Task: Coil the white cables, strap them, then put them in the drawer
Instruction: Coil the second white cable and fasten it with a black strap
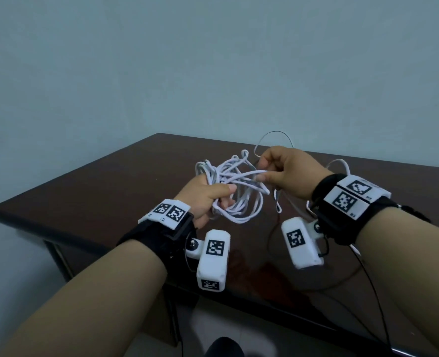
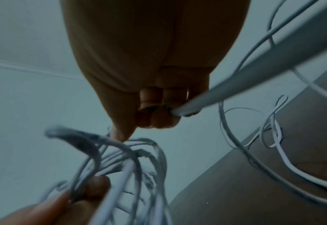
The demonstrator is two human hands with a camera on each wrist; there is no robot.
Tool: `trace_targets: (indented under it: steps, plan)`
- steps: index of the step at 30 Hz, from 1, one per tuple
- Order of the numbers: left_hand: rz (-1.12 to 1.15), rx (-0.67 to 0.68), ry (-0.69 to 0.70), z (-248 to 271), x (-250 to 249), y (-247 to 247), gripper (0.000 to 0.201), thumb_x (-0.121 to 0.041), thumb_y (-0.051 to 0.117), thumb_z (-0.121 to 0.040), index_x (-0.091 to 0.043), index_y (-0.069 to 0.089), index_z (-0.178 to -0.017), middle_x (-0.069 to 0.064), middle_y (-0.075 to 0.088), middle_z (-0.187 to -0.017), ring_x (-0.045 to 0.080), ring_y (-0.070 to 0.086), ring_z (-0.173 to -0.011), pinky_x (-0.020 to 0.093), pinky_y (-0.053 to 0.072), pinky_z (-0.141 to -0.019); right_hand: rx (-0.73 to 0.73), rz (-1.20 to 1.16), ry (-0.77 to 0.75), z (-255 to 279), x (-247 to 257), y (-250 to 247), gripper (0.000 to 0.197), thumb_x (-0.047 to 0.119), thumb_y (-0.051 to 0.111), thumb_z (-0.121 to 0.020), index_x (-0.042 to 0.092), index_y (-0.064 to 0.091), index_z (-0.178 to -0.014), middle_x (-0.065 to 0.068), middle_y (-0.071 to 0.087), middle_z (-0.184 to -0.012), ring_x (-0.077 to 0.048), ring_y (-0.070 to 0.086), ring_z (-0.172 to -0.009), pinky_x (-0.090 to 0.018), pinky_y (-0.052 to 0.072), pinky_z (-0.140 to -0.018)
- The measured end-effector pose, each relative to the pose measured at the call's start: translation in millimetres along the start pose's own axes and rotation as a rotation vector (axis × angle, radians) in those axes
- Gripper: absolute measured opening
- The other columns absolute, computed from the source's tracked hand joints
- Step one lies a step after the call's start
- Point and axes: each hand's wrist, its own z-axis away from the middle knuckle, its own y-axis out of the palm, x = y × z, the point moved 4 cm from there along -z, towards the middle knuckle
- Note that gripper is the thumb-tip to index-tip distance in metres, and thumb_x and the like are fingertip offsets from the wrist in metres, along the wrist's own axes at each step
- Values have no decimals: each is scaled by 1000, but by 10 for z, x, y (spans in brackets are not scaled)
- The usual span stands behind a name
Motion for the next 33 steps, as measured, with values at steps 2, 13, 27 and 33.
trace_targets:
  steps: [2,13,27,33]
  plan:
    - [59,44,-18,13,-19,34,14,7,49,-90,-2,58,-84,-1,46,-40,12,52,-39,30,55,-67,19,61,2,-8,-32,-1,14,14,68,-82,19,55,-80,6,55,-59,1,48,-42,-8,40,-49]
    - [369,137,-105,86,-58,61,33,-2,43,-92,-6,62,-66,-4,38,-35,10,45,-32,27,56,-57,-54,197,171,0,-163,77,31,44,48,-92,21,50,-71,3,60,-58,-12,58,-46,-24,41,-53]
    - [269,-618,-43,-144,19,-558,39,-28,56,-93,-10,53,-58,3,60,-56,20,55,-50,26,45,-51,285,407,127,154,-192,283,23,27,49,-94,25,46,-72,7,49,-69,-14,50,-71,-26,38,-64]
    - [162,-631,-1,-104,38,-509,41,-32,60,-91,-18,68,-53,-7,66,-52,18,62,-62,38,53,-73,500,580,74,224,110,438,14,25,40,-98,14,46,-91,-3,50,-89,-20,47,-85,-28,34,-74]
